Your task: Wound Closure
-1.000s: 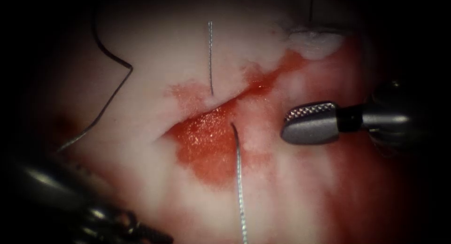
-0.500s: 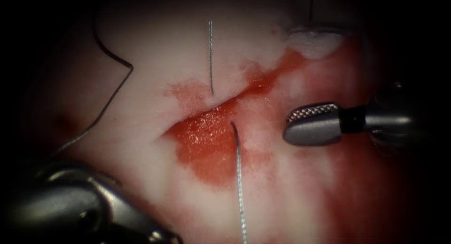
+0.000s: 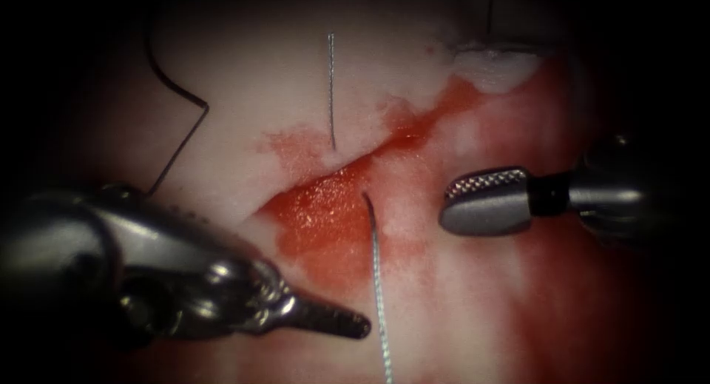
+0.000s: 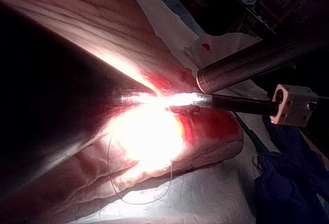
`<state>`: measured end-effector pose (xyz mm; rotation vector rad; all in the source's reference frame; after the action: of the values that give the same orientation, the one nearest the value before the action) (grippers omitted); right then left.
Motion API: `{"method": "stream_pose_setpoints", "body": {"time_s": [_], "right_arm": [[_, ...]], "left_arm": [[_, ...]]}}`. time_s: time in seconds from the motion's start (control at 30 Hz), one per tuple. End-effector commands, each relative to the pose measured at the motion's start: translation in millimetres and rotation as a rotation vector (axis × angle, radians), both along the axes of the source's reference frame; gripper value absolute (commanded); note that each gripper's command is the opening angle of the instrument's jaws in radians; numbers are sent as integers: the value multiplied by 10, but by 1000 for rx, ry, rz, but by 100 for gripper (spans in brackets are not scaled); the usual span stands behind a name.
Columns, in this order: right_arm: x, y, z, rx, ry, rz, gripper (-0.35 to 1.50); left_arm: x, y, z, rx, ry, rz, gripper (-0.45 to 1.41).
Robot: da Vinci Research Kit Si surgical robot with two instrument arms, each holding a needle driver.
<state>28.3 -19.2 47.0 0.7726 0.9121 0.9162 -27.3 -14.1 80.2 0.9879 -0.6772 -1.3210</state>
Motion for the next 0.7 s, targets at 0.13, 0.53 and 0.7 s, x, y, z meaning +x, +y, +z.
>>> {"method": "stream_pose_setpoints", "body": {"time_s": [0.13, 0.53, 0.7], "right_arm": [[10, 10, -6, -4, 5, 2, 19], [10, 8, -7, -4, 6, 0, 20], [10, 8, -7, -4, 7, -1, 20]], "left_arm": [[-4, 9, -3, 14, -7, 9, -45], [-12, -24, 15, 284, -23, -15, 91], [-15, -36, 20, 315, -30, 8, 88]]}}
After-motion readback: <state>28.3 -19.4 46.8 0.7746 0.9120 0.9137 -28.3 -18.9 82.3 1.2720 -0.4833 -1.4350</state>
